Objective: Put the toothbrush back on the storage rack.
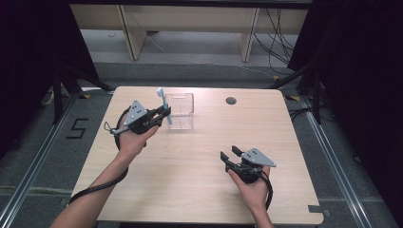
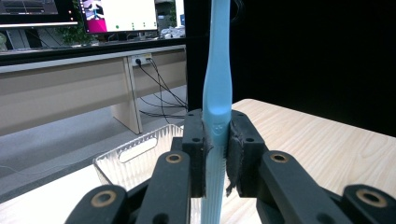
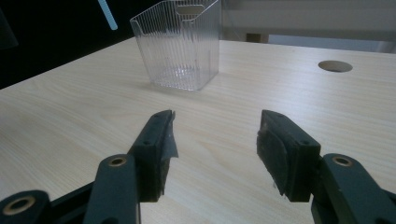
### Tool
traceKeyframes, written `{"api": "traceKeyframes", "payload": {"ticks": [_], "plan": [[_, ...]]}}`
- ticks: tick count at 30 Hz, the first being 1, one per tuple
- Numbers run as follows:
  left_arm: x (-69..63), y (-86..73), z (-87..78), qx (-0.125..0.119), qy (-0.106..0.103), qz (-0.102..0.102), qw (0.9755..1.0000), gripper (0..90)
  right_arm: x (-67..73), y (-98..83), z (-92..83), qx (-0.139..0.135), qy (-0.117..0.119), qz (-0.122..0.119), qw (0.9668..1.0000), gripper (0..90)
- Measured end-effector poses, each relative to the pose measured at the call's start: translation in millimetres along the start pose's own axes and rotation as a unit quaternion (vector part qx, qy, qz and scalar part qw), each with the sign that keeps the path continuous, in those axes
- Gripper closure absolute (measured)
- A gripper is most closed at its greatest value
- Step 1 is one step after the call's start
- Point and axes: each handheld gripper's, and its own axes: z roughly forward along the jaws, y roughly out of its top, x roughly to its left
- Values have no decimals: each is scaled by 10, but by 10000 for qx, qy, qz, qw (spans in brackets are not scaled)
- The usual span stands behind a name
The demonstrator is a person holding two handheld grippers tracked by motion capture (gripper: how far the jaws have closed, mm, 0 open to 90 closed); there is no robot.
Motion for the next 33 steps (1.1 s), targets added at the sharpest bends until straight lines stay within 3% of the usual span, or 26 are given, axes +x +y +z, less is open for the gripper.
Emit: {"api": "traceKeyframes", "payload": {"ticks": [4,9,12,15,18,22,33], "plan": [[19,30,29,-20,4,20,10000,783,21,-13,11,23,129,170,9998,460],[52,67,77,-32,37,66,10000,783,8,-4,-2,17,5,28,10000,461],[65,89,93,-33,45,93,9999,783,8,0,-9,32,-10,61,10000,461],[91,108,112,-75,59,230,9997,783,28,-16,0,63,73,244,9997,461],[107,120,126,-98,79,232,9997,783,4,-22,15,25,83,89,9999,461],[125,133,142,-98,100,248,9996,783,4,-19,3,14,18,70,10000,461],[178,180,220,-114,150,298,9994,783,3,-22,-5,40,56,162,9998,461]]}}
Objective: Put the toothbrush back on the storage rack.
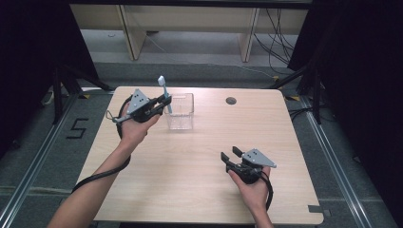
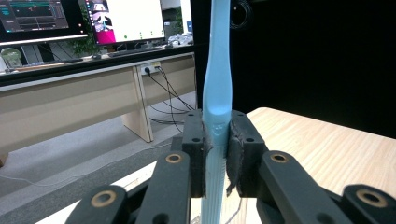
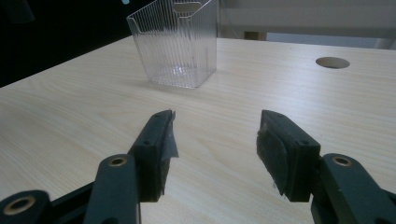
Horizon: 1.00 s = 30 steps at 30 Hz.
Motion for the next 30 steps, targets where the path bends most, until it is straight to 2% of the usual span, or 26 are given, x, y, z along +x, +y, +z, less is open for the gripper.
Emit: {"api": "traceKeyframes", "payload": {"ticks": [6,8,9,10,11,13,14,15,18,21,26,27,28,30], "plan": [[30,-15,44,12,19,-1,10000,783,-13,4,-12,30,-67,-91,9999,461],[52,-31,63,33,45,-12,10000,783,-6,2,-12,51,-37,-15,10000,461],[62,-36,67,45,53,0,10000,783,-15,3,-13,22,-69,-92,9999,461],[72,-43,72,53,64,-4,10000,782,5,1,-19,67,-65,53,9999,462],[82,-51,76,62,86,-7,9999,782,5,-3,-9,18,-36,65,10000,461],[106,-66,85,77,116,-14,9999,782,4,-1,-20,72,-54,53,9999,461],[117,-73,90,83,123,-31,9999,782,-11,-1,-16,35,-66,-52,10000,461],[129,-79,96,88,142,-37,9999,782,14,-4,-15,71,-25,137,9999,461],[153,-99,112,90,170,-62,9998,782,17,-9,-8,47,-46,131,9999,461],[168,-118,126,110,202,-76,9997,782,-3,-11,7,7,-8,-16,10000,461],[190,-150,147,135,236,-100,9996,782,6,-11,8,37,47,72,10000,460],[194,-156,152,135,238,-99,9996,782,-4,-11,9,4,19,-1,10000,460],[197,-163,153,156,243,-113,9995,782,4,-16,11,21,49,85,9999,460],[206,-175,159,176,259,-115,9994,782,-5,-19,17,-10,13,2,10000,460]]}}
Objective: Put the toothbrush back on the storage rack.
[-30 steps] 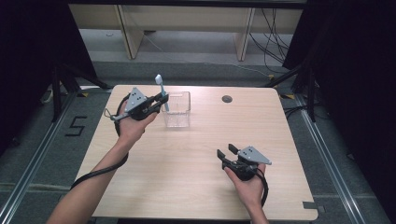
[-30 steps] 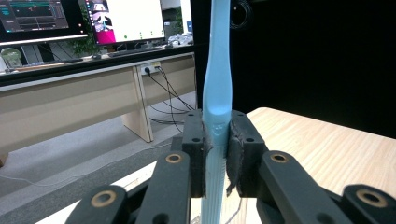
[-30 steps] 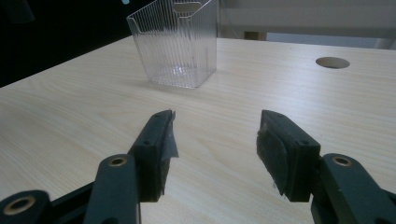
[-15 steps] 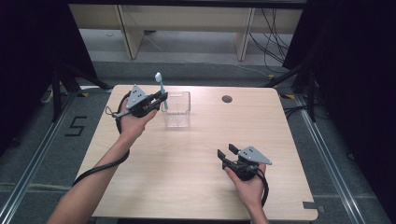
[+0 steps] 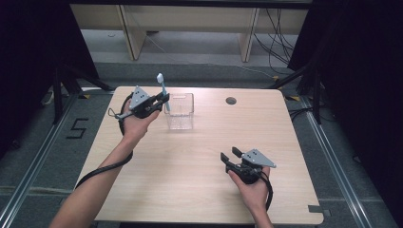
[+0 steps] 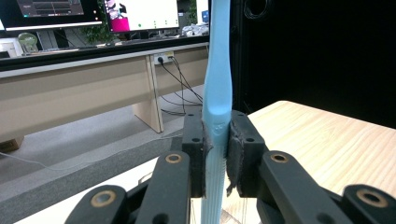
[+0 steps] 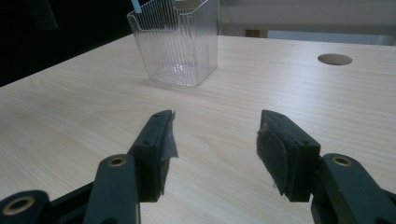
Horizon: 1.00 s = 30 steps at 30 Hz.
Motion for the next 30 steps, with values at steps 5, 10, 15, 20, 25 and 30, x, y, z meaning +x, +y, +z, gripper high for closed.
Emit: {"api": "traceKeyframes", "payload": {"ticks": [5,10,15,20,25,30], "plan": [[5,-20,11,47,7,7,10000,781,-8,2,1,-17,-27,-59,10000,460],[14,-36,18,86,23,12,10000,781,28,-6,-10,77,-57,157,9998,459],[5,-60,31,158,17,-15,9999,781,30,-2,-15,140,-15,188,9997,459],[14,-97,49,213,54,-58,9997,781,4,-12,7,66,42,-10,10000,458],[12,-136,60,276,62,-90,9996,781,-1,-14,14,61,59,11,10000,457],[26,-174,72,350,79,-98,9993,781,17,-19,2,123,1,119,9999,455]]}}
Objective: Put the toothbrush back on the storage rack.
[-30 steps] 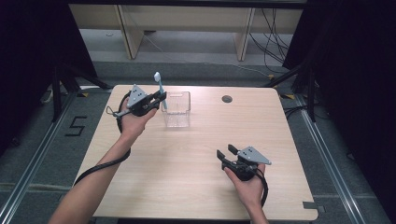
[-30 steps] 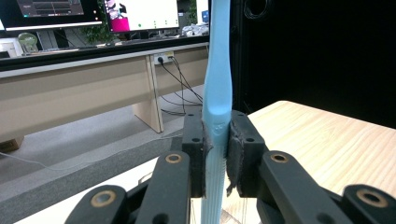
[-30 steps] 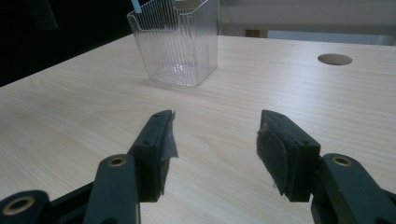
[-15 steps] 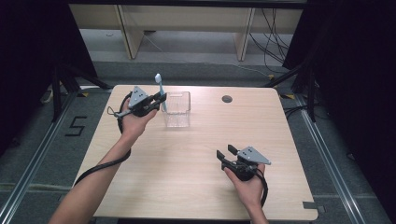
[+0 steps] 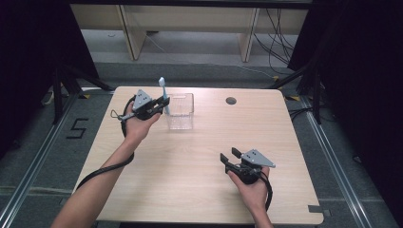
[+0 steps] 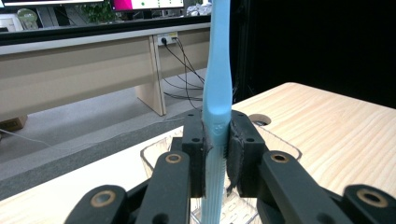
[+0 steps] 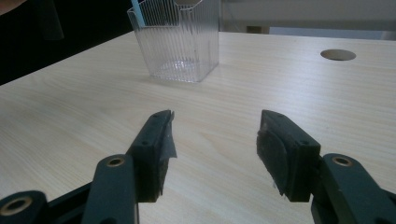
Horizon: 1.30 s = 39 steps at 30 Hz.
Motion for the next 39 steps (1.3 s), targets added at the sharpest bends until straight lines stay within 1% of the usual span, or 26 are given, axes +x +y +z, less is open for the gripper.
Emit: {"api": "traceKeyframes", "payload": {"ticks": [1,2,3,4,5,7,8,9,10,11,13,14,15,22,24,25,26,27,28,29,32,39], "plan": [[3,-7,0,20,7,-8,10000,781,8,3,-8,54,-26,57,10000,455],[5,-12,1,19,10,-35,10000,781,-1,0,1,24,-16,13,10000,455],[9,-15,1,23,15,-28,10000,781,-19,-2,19,-27,64,-56,10000,454],[11,-18,3,31,14,-25,10000,781,-17,0,13,13,33,-106,9999,454],[10,-23,5,28,8,-36,10000,781,-18,-3,20,-13,86,-102,9999,454],[3,-31,10,37,2,-38,10000,781,-11,-7,26,-19,64,-104,9999,454],[3,-36,10,58,-5,-22,10000,781,-10,-8,23,-19,12,-125,9999,454],[0,-42,11,73,-6,-21,10000,781,13,-14,23,9,16,21,10000,453],[-7,-49,15,69,-4,-61,10000,781,17,-16,24,21,27,44,10000,453],[-5,-54,14,86,-1,-50,10000,781,5,-15,31,13,50,-21,10000,453],[-4,-65,18,92,9,-50,9999,781,2,-15,29,27,58,-25,10000,453],[-9,-72,20,102,6,-74,9999,780,12,-13,16,88,19,63,9999,452],[-10,-77,20,124,3,-53,9999,781,7,-16,23,58,74,65,9999,452],[-22,-123,27,183,-3,-116,9998,780,11,-22,19,67,33,95,9999,452],[-23,-130,30,186,-3,-133,9997,780,10,-22,21,65,38,74,9999,451],[-19,-141,34,196,-5,-138,9997,780,-14,-20,25,40,31,-72,10000,451],[-17,-145,34,203,-6,-140,9997,780,-16,-21,26,37,3,-79,10000,451],[-16,-150,35,212,1,-159,9996,780,-25,-21,22,50,-67,-147,9999,451],[-13,-155,36,215,7,-150,9997,780,-23,-25,31,19,-34,-114,9999,451],[-12,-160,37,222,4,-157,9996,780,-18,-23,27,44,1,-53,10000,451],[-17,-175,40,244,-3,-177,9995,780,-12,-26,31,73,70,8,9999,451],[-23,-191,53,253,1,-165,9995,780,-15,-27,33,53,61,-1,10000,450]]}}
